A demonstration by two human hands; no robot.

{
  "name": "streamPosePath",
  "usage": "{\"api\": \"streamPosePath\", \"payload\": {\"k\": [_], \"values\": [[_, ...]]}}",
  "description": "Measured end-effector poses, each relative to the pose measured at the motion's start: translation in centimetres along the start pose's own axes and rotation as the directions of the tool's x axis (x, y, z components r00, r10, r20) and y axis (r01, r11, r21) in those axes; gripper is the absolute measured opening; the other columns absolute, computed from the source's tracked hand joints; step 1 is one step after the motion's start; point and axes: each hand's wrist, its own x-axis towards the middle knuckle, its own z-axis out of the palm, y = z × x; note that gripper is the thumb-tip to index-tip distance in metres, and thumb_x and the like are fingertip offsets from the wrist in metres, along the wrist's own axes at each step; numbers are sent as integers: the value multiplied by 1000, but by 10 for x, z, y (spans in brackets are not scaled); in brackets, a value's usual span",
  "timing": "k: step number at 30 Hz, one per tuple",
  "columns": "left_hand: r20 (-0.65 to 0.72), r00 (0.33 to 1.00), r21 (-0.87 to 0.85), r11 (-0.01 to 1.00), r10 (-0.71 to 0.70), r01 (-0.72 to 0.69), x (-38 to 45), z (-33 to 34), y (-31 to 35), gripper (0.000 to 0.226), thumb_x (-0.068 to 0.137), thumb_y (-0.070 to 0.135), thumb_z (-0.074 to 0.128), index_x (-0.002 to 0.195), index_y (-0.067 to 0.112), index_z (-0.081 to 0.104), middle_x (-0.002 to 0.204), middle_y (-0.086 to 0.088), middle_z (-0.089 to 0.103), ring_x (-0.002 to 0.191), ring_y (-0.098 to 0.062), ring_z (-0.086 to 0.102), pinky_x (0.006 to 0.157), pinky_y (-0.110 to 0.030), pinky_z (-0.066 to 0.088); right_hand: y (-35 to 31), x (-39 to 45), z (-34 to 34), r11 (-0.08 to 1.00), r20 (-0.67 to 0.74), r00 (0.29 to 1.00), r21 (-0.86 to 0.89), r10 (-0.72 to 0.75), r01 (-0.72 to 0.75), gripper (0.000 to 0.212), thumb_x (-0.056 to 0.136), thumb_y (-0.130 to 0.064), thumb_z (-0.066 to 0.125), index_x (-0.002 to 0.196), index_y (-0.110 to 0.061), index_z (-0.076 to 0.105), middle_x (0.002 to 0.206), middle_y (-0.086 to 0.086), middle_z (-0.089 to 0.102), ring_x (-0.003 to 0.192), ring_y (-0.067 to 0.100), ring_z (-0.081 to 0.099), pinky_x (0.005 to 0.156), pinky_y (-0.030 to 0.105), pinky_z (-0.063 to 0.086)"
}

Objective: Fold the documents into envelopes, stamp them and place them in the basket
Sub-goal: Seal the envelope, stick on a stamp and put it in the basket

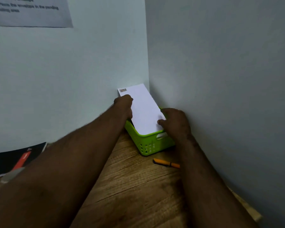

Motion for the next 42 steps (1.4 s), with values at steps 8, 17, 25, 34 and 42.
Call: {"api": "streamPosePath", "payload": {"k": [8, 17, 25, 34, 42], "values": [[85, 991, 163, 983, -103, 88, -21, 24, -19, 19, 95, 22, 54, 96, 3, 51, 112, -7, 44, 102, -23, 42, 94, -32, 30, -2, -1, 1, 996, -1, 996, -42, 84, -84, 43, 84, -32, 65, 124, -16, 61, 123, 6, 64, 117, 27, 55, 98, 33, 43], [12, 992, 180, 976, -126, 122, -22, 29, -33, 44, 94, 26, 55, 65, 9, 26, 69, -5, 21, 56, -18, 16, 80, -26, 16, -4, -2, 0, 993, -2, 995, -74, 97, -97, 42, 85, -34, 64, 124, -17, 61, 122, 7, 64, 117, 26, 54, 97, 33, 40], [132, 988, 160, 986, -73, 51, -29, 20, -25, 47, 94, 20, 55, 135, 2, 42, 145, -10, 37, 133, -27, 34, 109, -37, 25, -4, -4, 0, 999, -95, 995, -12, 35, -36, 39, 89, -37, 60, 120, -12, 64, 120, 8, 65, 114, 26, 57, 94, 33, 41], [87, 941, 279, 898, 328, -339, -38, -83, -28, 60, 89, 10, 59, 145, 9, 38, 146, -8, 42, 129, -21, 43, 100, -24, 38, -38, -16, 8, 919, -455, 818, -2, -353, 395, 11, 79, -12, 63, 81, -4, 71, 81, 11, 71, 76, 31, 65, 74, 29, 39], [57, 710, 734, 453, 701, -507, -86, -281, -67, 50, 86, 0, 56, 134, 11, 54, 139, -4, 51, 130, -18, 45, 111, -28, 30, -149, -99, 80, 654, -140, 752, 409, -644, 637, 14, 83, -14, 68, 94, -8, 73, 98, 6, 71, 94, 18, 64, 87, 35, 51]]}}
